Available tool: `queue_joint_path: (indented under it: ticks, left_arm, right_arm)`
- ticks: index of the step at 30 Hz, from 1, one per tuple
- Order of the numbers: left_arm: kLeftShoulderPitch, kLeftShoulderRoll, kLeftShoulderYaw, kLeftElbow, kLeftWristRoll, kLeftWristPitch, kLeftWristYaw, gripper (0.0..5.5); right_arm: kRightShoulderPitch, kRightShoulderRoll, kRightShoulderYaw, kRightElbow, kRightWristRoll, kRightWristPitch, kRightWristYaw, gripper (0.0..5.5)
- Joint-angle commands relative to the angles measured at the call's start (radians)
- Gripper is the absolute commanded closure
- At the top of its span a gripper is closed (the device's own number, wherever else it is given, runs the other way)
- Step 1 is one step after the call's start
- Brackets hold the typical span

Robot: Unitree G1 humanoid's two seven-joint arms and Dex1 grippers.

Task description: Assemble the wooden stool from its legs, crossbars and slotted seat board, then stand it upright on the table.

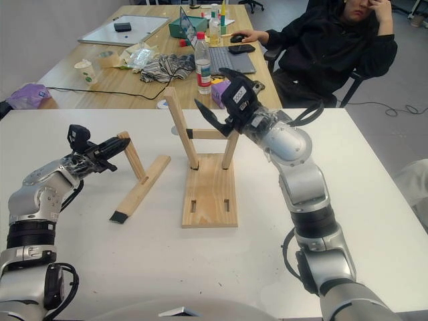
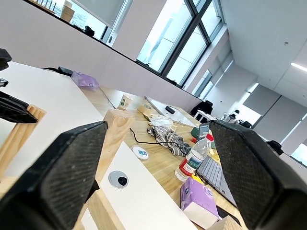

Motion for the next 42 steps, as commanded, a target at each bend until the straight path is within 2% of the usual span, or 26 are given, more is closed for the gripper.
queue_joint_path:
  ticks: [1, 10, 35, 42]
  left_arm:
    - [-0.010, -0.018, 0.023, 0.025, -0.006, 0.003, 0.019, 5.14]
    - [0.015, -0.051, 0.030, 0.072, 0.018, -0.034, 0.037, 5.14]
    - [0.110, -0.059, 0.073, -0.149, -0.058, 0.083, 0.101, 5.14]
    - [0.128, -0.079, 0.082, -0.079, -0.032, 0.031, 0.114, 5.14]
  right_arm:
    - [-0.018, -0.010, 0.002, 0.005, -0.003, -0.006, 0.012, 1.58]
    - [-0.020, -0.015, 0.001, 0.012, -0.010, -0.013, 0.024, 1.58]
    - [-0.008, -0.020, 0.006, 0.001, -0.017, -0.015, 0.028, 1.58]
    - [-0.011, -0.023, 0.006, 0.005, -0.017, -0.017, 0.036, 1.58]
